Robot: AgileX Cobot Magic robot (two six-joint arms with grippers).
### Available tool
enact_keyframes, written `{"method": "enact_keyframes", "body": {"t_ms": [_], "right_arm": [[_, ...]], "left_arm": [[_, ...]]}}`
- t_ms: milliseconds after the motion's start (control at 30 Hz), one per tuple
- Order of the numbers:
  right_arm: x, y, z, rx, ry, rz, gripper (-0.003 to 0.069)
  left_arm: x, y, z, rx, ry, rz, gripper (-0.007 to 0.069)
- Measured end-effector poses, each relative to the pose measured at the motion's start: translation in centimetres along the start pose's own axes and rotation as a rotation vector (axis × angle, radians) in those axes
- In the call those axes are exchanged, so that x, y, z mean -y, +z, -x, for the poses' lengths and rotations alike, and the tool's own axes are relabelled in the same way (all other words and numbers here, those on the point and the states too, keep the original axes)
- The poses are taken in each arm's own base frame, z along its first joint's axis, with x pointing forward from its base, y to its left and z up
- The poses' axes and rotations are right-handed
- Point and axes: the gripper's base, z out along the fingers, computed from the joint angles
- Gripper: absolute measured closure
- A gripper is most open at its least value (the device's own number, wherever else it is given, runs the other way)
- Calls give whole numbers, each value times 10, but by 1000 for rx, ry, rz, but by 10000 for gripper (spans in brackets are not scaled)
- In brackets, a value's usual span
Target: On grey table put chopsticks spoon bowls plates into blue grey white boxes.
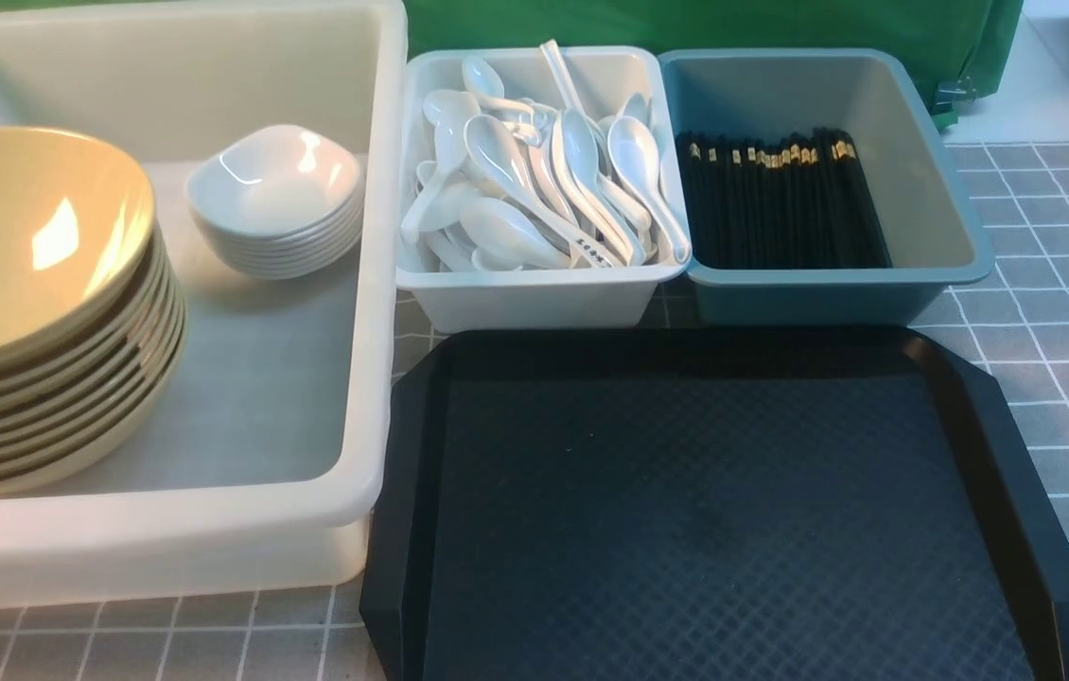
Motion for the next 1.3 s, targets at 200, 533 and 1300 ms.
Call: {"method": "enact_keyframes", "body": {"t_ms": [200,533,1300], "right_arm": [[0,0,0,0,0,0,601],[0,0,0,0,0,0,596],[0,0,0,0,0,0,580]], "left_arm": [[0,0,-7,-76,8,-1,635],[0,0,-7,-78,10,-1,635],[0,0,-7,-78,9,0,635]]}}
